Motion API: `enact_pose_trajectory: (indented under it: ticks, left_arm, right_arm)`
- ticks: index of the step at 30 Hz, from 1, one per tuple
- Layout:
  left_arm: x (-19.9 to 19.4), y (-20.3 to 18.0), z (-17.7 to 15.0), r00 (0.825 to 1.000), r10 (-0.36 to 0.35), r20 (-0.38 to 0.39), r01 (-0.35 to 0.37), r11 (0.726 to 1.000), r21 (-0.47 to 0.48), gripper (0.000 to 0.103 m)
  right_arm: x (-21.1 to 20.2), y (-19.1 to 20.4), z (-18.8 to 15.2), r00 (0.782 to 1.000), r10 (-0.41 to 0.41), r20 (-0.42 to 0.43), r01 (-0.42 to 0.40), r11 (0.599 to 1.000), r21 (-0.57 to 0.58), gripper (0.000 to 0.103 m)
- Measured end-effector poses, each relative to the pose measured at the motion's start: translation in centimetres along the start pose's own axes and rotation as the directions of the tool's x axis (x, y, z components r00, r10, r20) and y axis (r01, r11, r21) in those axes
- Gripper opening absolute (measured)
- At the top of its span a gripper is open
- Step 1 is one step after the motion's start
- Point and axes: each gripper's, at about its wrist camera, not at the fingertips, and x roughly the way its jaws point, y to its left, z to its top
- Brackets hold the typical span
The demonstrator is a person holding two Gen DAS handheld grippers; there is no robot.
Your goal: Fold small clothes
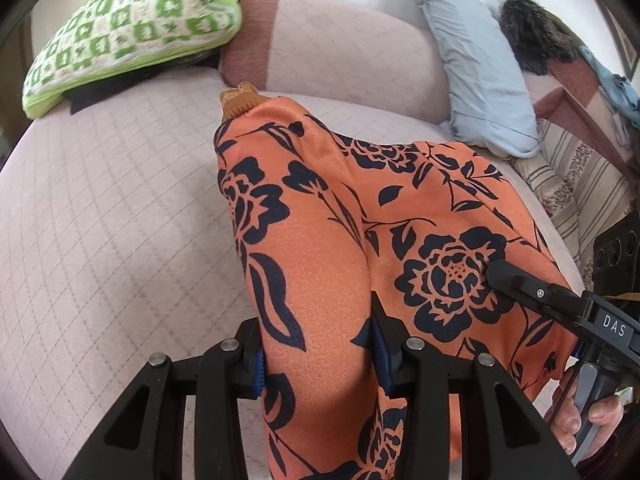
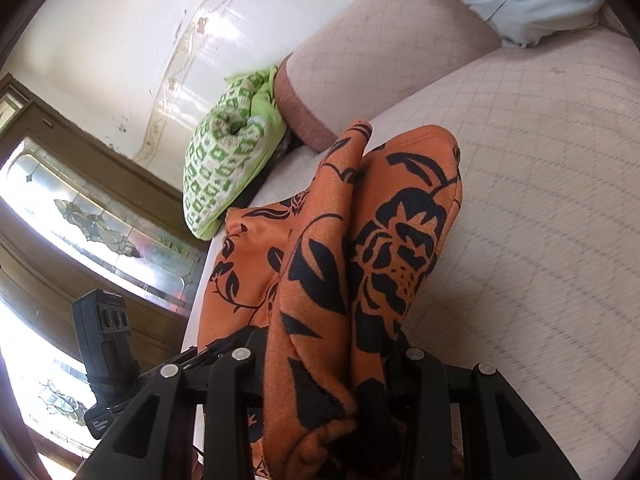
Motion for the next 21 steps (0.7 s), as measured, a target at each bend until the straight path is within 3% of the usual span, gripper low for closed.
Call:
enact_pose_trajectory:
  ticks: [12,21]
  left_arm:
    - [1.6,1.6,-0.8,0.997,0.046,-0.054,-0.047,0.999,-0.017,0.042]
    - [3.3,2.0,-0.9,0.995,0.056,-0.082,-0.057,0.998,-0.011,0.047]
  right_arm:
    - [4.1,0.0,-0.3,0.997,-0.027,-0.07,0.028,1.0,0.011,0.038]
    - [4.8,-1.1,-0.6,0.991,-0.072,-0.111,0.073,0.997,0.01,0.038]
